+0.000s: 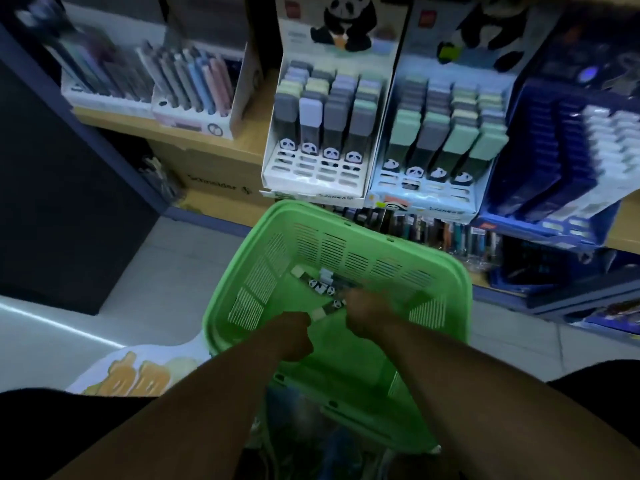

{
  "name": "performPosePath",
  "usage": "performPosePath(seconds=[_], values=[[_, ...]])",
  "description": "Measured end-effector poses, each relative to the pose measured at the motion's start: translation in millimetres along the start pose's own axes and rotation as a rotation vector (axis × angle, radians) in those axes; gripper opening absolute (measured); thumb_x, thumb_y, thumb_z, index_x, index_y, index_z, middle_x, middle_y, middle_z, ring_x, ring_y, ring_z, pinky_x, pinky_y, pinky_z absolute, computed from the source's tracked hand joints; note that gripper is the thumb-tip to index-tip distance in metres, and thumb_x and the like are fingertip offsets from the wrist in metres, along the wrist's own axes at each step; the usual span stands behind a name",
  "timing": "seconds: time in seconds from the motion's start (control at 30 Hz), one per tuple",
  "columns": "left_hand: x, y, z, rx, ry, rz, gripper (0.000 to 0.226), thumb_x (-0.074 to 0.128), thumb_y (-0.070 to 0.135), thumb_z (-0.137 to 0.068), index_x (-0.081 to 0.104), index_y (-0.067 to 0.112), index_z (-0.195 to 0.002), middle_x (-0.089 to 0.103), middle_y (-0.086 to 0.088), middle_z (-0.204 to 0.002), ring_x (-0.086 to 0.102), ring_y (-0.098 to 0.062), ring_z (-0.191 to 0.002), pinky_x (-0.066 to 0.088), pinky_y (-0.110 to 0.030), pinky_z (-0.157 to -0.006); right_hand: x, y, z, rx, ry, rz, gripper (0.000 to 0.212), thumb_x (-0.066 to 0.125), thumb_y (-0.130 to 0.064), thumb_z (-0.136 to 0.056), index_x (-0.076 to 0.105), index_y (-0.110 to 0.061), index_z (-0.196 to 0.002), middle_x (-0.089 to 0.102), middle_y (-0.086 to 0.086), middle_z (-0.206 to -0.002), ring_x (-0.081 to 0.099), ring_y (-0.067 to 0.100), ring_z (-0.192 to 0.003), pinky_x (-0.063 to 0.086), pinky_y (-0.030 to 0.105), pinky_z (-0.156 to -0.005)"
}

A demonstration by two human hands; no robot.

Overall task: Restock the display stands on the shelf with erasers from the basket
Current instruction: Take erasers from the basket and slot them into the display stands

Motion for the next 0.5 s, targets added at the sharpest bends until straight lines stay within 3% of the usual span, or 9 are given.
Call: performPosePath(seconds=[0.07, 0.17, 0.3, 0.37, 0.43, 0.5], values=[[12.8, -2.3, -15.1, 0.000, -0.006, 0.024, 0.056, 0.064, 0.026, -0.095, 0.043, 0.018, -0.147, 0.049, -0.008, -0.147, 0.054, -0.024, -0.127, 0.043, -0.030, -0.101, 31.7, 1.7, -15.4, -0.004, -0.032, 0.016, 0.048, 0.053, -0.002, -0.094, 0.047, -0.013, -0.140, 0.057, 0.014, -0.133, 0.059, 0.032, -0.116, 0.050, 0.039, -0.094], [26.8, -8.0, -32.8, -0.017, -0.021, 0.064, 0.056, 0.064, 0.027, -0.096, 0.043, 0.019, -0.147, 0.044, -0.007, -0.151, 0.048, -0.024, -0.133, 0.040, -0.032, -0.106, 56.6, -8.2, -43.7, -0.058, 0.043, 0.114, 0.055, 0.057, -0.005, -0.092, 0.042, -0.009, -0.145, 0.047, 0.017, -0.142, 0.050, 0.036, -0.125, 0.046, 0.043, -0.101], [30.1, -19.4, -51.7, -0.066, -0.050, 0.098, 0.055, 0.063, 0.023, -0.096, 0.043, 0.016, -0.147, 0.046, -0.010, -0.147, 0.052, -0.026, -0.128, 0.044, -0.036, -0.107, 70.6, -25.3, -76.3, -0.006, 0.184, 0.262, 0.086, 0.086, -0.014, -0.061, 0.054, -0.010, -0.141, 0.057, 0.023, -0.130, 0.056, 0.042, -0.114, 0.050, 0.058, -0.090], [28.7, -25.9, -60.5, -0.096, -0.043, 0.104, 0.054, 0.062, 0.023, -0.096, 0.043, 0.014, -0.146, 0.046, -0.011, -0.148, 0.049, -0.027, -0.131, 0.042, -0.036, -0.108, 75.6, -29.7, -81.2, 0.019, 0.199, 0.210, 0.090, 0.077, -0.022, -0.077, 0.031, -0.011, -0.154, 0.036, 0.023, -0.153, 0.041, 0.044, -0.135, 0.031, 0.068, -0.106], [28.2, -31.8, -68.5, -0.132, -0.062, 0.131, 0.052, 0.064, 0.022, -0.096, 0.045, 0.012, -0.143, 0.050, -0.012, -0.144, 0.052, -0.027, -0.128, 0.044, -0.036, -0.107, 79.1, -31.9, -84.3, 0.043, 0.208, 0.180, 0.089, 0.065, -0.027, -0.089, 0.013, -0.008, -0.158, 0.016, 0.018, -0.163, 0.027, 0.044, -0.143, 0.015, 0.068, -0.114], [28.3, -34.8, -75.1, -0.168, -0.086, 0.173, 0.051, 0.065, 0.019, -0.095, 0.046, 0.011, -0.141, 0.054, -0.012, -0.138, 0.058, -0.026, -0.120, 0.048, -0.038, -0.103, 82.7, -30.5, -87.1, 0.053, 0.213, 0.209, 0.095, 0.069, -0.033, -0.086, 0.014, -0.007, -0.158, 0.018, 0.018, -0.163, 0.028, 0.044, -0.142, 0.016, 0.066, -0.115]])
Point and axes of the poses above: each hand's wrist, its own z-axis away from the middle knuckle, its own x-axis out of the palm, y = z × x, the point moved 1 cm from there along -z, towards the middle knuckle
